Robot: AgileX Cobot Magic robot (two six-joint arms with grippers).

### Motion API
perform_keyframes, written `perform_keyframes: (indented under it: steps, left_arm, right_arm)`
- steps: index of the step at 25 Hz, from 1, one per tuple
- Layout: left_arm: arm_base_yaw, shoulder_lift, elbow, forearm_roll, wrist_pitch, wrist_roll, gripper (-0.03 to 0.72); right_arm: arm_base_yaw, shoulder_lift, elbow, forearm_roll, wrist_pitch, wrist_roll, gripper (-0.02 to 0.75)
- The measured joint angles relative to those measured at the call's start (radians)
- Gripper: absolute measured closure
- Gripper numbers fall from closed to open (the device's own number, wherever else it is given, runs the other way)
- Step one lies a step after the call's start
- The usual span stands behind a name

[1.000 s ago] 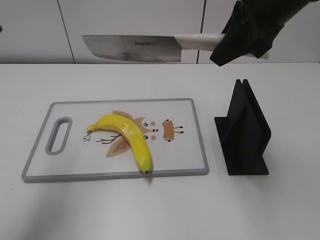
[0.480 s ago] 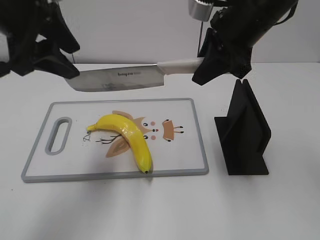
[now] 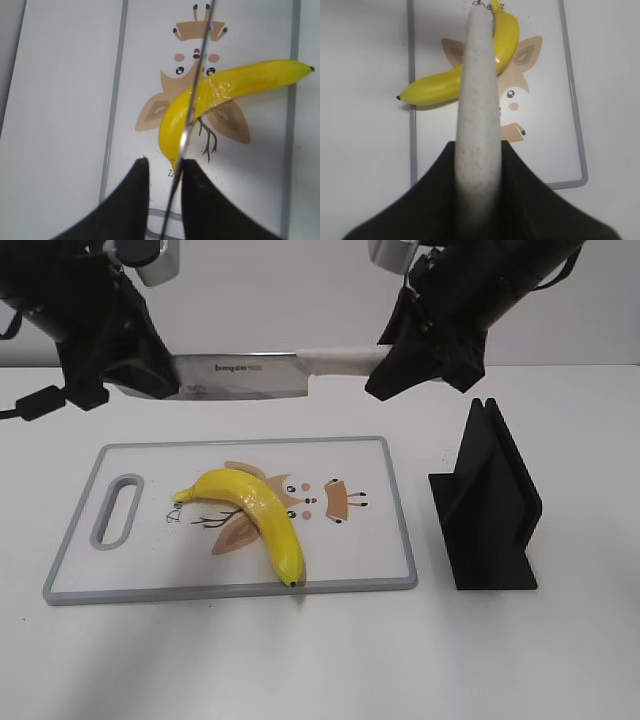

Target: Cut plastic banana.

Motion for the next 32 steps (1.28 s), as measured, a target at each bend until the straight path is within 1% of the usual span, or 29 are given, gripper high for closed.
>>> perform_keyframes:
  steps: [1, 2, 4, 5, 10, 14, 18, 26, 32]
  left_arm:
    - [0.000, 0.000, 0.000, 0.002, -0.002, 0.000, 0.565]
    - [0.000, 0.000, 0.000, 0.005, -0.001, 0.002, 0.628]
    - [0.000, 0.000, 0.000, 0.009, 0.010, 0.005, 0.676]
    - [0.000, 0.000, 0.000, 0.011, 0.011, 0.004, 0.687]
    - [0.000, 0.013, 0.003, 0.025, -0.006, -0.024, 0.697]
    - [0.001, 0.064, 0.014, 0.031, -0.025, -0.035, 0.697]
    - [0.003, 0.145, 0.021, 0.000, -0.037, -0.045, 0.697]
    - [0.004, 0.360, 0.022, -0.073, -0.039, -0.046, 0.697]
    - [0.012, 0.377, 0.009, -0.098, -0.022, -0.044, 0.695]
  right_arm:
    - [0.000, 0.002, 0.000, 0.004, -0.008, 0.002, 0.569]
    - [0.000, 0.003, 0.000, 0.007, -0.016, 0.000, 0.569]
    - [0.000, 0.009, -0.002, 0.007, -0.021, -0.012, 0.568]
    - [0.000, 0.012, -0.002, 0.007, -0.024, -0.012, 0.568]
    - [0.001, 0.050, -0.002, 0.001, -0.055, 0.072, 0.554]
    - [0.003, 0.100, -0.002, -0.012, -0.069, 0.153, 0.537]
    - [0.003, 0.170, -0.002, -0.038, -0.067, 0.205, 0.524]
    - [0.003, 0.351, -0.002, -0.050, -0.076, 0.233, 0.504]
    - [-0.001, 0.369, -0.012, -0.046, -0.074, 0.235, 0.501]
